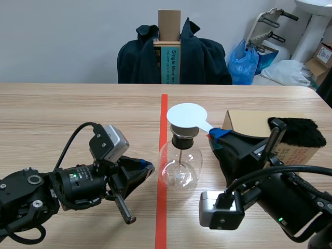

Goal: Do the electroscope experiment.
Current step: 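Move the plate toward and away from the electroscope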

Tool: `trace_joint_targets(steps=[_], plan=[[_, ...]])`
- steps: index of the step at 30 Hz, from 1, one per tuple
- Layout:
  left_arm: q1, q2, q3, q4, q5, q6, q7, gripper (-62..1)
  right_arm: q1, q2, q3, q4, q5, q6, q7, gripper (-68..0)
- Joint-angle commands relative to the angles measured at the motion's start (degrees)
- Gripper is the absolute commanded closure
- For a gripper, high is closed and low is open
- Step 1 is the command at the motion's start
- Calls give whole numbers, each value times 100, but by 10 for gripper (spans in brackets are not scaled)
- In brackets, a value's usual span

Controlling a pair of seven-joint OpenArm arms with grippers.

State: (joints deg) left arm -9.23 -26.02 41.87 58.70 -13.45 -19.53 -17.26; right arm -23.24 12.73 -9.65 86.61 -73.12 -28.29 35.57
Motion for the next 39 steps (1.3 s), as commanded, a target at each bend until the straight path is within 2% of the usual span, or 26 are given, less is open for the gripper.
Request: trace_joint_targets(steps=[1,6,10,23,33,37,39], plan=[[-44,44,-52,87,-42,-7,-96,-18,22,42,37,96,20,-66,20,-7],[-44,44,-52,87,-42,-7,-96,-18,22,42,37,96,20,-63,13,-7],[-44,44,-52,87,-42,-7,-96,-18,22,42,37,96,20,-63,-251,-7],[-44,44,-52,87,-42,-7,-96,-18,20,44,68,96,24,-63,-2273,-7],[-44,44,-52,87,-42,-7,-96,-18,-118,127,369,96,293,-35,-2671,-7],[-44,44,-52,87,-42,-7,-98,-18,-205,173,369,52,332,140,-2774,-7],[-44,44,-52,87,-42,-7,-98,-18,-199,170,363,-70,334,140,-2774,-7]])
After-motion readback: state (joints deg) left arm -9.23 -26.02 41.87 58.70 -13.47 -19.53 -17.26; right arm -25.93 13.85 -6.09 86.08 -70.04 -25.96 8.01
